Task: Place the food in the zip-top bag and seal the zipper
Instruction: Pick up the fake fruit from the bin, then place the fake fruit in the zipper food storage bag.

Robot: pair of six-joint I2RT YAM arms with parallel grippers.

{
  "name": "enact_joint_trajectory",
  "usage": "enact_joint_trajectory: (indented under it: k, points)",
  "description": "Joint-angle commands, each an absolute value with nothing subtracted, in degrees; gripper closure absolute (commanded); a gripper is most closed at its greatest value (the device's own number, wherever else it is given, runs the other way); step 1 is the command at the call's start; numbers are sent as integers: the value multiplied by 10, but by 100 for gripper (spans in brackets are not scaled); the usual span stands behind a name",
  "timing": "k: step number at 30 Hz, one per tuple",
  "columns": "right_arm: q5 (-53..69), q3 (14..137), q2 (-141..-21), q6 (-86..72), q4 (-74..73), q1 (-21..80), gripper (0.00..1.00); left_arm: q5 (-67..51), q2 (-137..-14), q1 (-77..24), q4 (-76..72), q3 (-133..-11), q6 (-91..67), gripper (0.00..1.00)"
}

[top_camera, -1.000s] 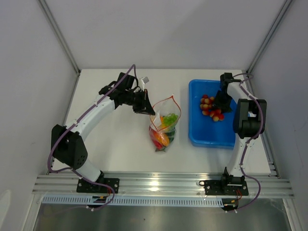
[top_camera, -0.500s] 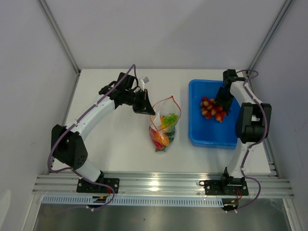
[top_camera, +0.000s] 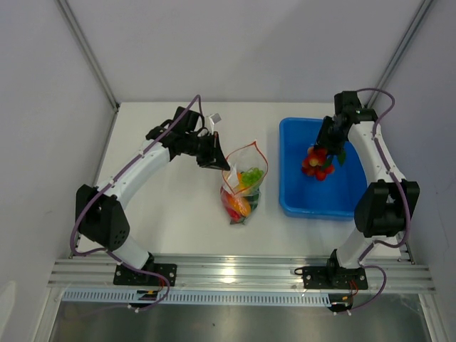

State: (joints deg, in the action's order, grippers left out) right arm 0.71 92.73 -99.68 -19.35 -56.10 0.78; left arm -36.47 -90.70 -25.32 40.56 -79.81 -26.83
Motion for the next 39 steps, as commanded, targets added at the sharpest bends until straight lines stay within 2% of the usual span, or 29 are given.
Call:
enact_joint_trajectory:
  k: [1,10,23,30,39]
  points:
    - [42,961,-933,-188,-591,44,100,-385,-884,-249,410,-828,-254,100]
    - [92,1042,-861,-196,-607,128,100,-404,-894,-249,418,-849,-255,99]
    - [187,1167,-873,-221,-592,197,100,-410,-886,-250,419,-865,-272,99]
    - [207,1153,-886,-217,-589,253,100,-414,-889,-250,425,-876,-273,99]
    - [200,1118,-902,-248,-620,277,100,-413,-883,-258,424,-875,-275,99]
